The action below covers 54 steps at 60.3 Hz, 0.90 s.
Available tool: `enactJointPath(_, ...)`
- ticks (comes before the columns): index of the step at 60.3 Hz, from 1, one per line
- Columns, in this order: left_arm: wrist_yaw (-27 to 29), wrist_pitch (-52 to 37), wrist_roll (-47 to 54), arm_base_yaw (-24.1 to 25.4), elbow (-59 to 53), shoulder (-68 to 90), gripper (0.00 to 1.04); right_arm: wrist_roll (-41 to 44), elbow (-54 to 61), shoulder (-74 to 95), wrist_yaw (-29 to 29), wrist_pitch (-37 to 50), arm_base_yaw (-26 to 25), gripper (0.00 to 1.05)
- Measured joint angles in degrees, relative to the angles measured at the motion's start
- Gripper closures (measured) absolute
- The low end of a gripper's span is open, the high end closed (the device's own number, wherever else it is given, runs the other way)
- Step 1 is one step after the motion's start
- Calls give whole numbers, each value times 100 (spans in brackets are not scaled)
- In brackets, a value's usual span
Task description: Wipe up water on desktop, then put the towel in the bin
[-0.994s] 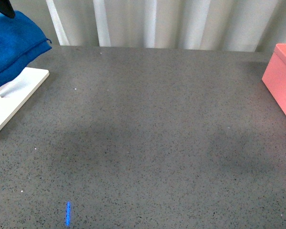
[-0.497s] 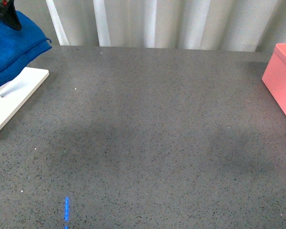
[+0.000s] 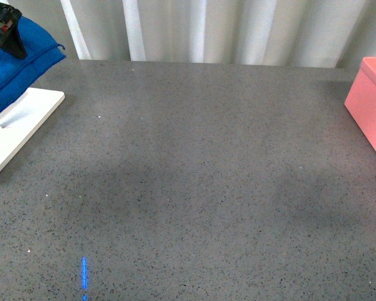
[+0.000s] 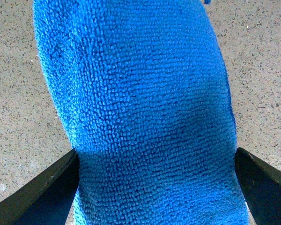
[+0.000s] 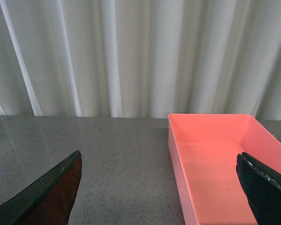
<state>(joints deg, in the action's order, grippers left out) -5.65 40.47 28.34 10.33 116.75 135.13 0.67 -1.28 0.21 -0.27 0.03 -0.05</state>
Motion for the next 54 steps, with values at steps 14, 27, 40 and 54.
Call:
enactJointPath(14, 144, -33, 7, 17, 28, 0, 40, 0, 0, 0, 0, 0, 0, 7)
enactJointPath(27, 175, -35, 4, 37, 83, -17, 76, 0, 0, 0, -2, 0, 0, 7)
enactJointPath(40, -7, 149, -7, 0, 175, -149, 100, 0, 0, 0, -2, 0, 0, 7)
enactJointPath(54, -487, 365, -291, -7, 584, -363, 100, 0, 0, 0, -2, 0, 0, 7)
